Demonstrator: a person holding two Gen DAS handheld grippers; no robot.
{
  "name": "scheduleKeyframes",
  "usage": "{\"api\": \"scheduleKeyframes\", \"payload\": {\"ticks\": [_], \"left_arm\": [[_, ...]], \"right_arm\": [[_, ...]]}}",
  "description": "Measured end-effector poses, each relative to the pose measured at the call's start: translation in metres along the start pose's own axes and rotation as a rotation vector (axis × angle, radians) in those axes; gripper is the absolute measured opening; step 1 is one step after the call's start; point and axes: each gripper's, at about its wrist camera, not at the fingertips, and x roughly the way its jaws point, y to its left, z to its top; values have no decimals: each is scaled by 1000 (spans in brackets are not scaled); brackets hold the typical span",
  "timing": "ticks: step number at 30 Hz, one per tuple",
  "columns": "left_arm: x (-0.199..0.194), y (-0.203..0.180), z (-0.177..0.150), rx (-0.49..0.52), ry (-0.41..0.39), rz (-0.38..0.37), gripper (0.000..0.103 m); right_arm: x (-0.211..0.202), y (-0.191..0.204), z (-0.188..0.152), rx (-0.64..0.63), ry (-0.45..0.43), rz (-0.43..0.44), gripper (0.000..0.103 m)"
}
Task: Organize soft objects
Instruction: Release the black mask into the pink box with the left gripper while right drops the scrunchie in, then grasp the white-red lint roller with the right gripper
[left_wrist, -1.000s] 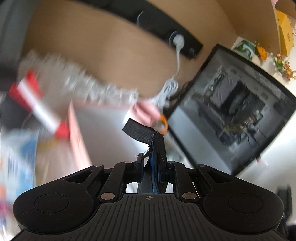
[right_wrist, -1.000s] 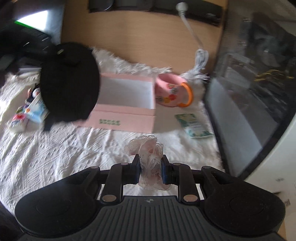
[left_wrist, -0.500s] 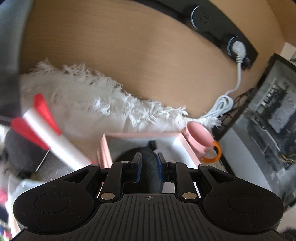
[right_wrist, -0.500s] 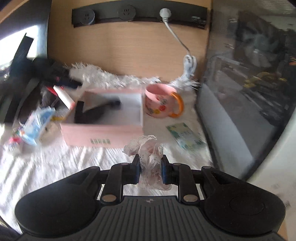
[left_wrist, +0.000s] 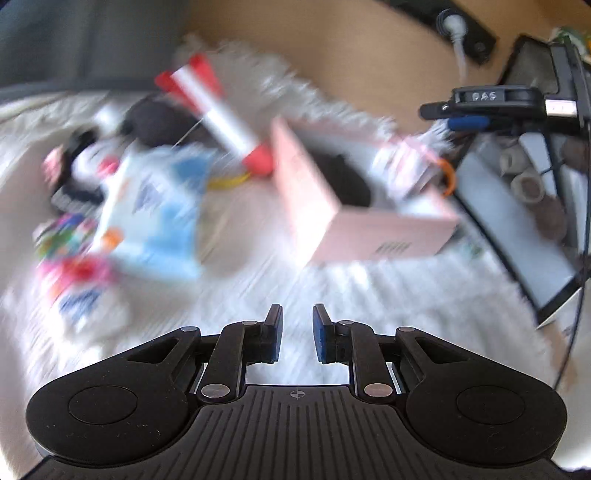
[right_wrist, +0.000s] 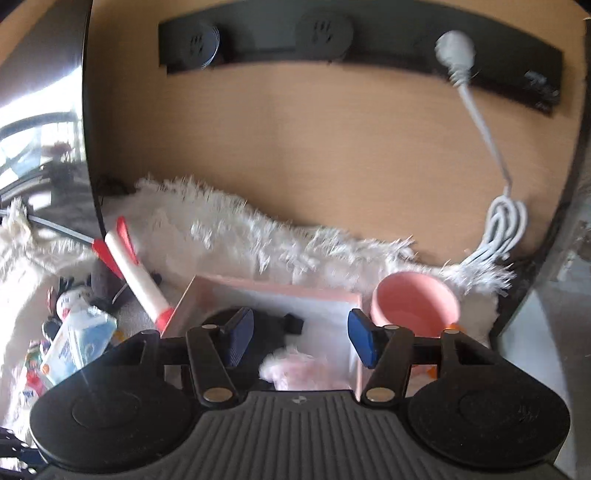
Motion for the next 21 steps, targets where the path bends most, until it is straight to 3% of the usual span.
{"api": "scheduleKeyframes", "payload": {"ticks": [3,8,12,16,21], "left_arm": [[-7,20,-12,-63,8,51,19],[-29,50,-14,-159,-50,143,19],[-46,62,-13,-187,-83,183,19],[-58,73,-21,-225,-84,203,19],[-72,81,-35,-276,-87,209,19]], "right_arm": [[7,22,-11,-44,15,38,58],[29,73,-7,-155,33,114,58],[54,133,3,-367,35,179,57],[91,178,10,-561,38,157,57],[153,209,15,-665,135,81,52]]}}
